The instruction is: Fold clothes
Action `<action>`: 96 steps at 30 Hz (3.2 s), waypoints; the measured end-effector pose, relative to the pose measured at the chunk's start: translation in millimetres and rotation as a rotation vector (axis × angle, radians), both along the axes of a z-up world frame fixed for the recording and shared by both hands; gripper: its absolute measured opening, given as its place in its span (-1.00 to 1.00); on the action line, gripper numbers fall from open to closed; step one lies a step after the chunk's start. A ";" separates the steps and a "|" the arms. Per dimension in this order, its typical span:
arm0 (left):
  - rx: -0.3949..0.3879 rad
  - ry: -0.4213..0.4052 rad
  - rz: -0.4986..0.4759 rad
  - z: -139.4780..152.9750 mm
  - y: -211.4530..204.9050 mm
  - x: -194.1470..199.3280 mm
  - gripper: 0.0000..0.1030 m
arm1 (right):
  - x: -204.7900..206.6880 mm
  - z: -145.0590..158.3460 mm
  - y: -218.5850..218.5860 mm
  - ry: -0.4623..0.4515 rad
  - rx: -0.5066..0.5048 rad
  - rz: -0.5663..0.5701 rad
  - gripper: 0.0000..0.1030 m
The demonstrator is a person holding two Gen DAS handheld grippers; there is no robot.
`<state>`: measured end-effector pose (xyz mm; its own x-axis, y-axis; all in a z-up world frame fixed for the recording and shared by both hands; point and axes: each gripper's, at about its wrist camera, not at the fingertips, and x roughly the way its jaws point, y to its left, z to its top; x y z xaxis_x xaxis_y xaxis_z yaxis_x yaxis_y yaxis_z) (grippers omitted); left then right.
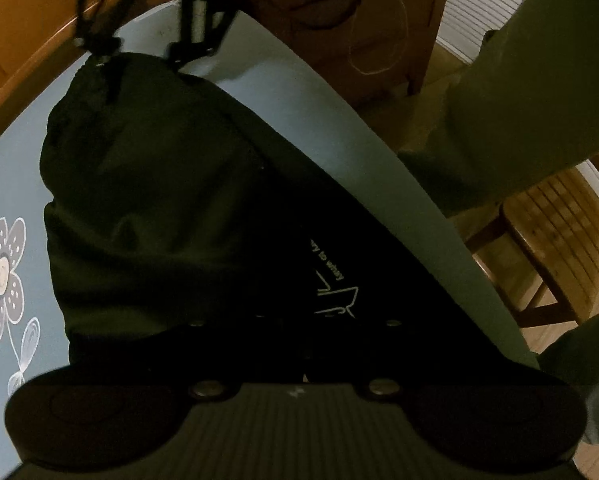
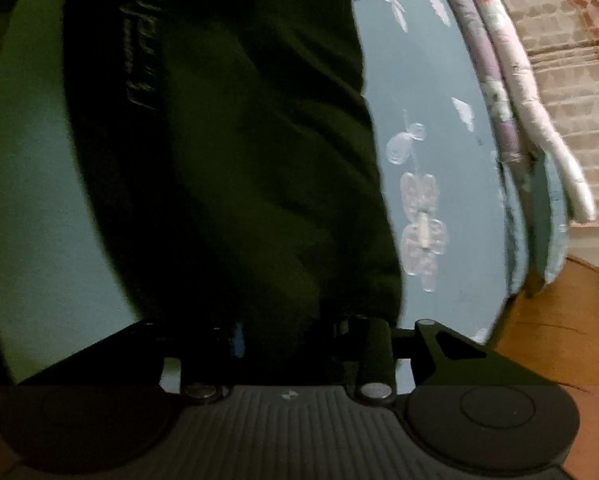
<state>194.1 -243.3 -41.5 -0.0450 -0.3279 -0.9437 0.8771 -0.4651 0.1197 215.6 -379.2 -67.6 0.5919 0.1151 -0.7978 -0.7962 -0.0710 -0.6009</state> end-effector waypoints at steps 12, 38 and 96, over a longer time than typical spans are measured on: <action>-0.041 -0.010 -0.082 6.5 -5.4 -18.7 -1.00 | 8.1 -10.9 2.4 -0.008 -0.041 -0.022 -0.74; 0.046 0.117 0.265 44.4 30.6 21.2 -0.30 | 3.0 59.8 -30.4 0.193 0.332 -0.819 -0.06; -0.118 0.293 1.035 29.8 50.7 90.8 -0.33 | 39.2 -0.3 18.9 0.527 0.761 -1.235 0.17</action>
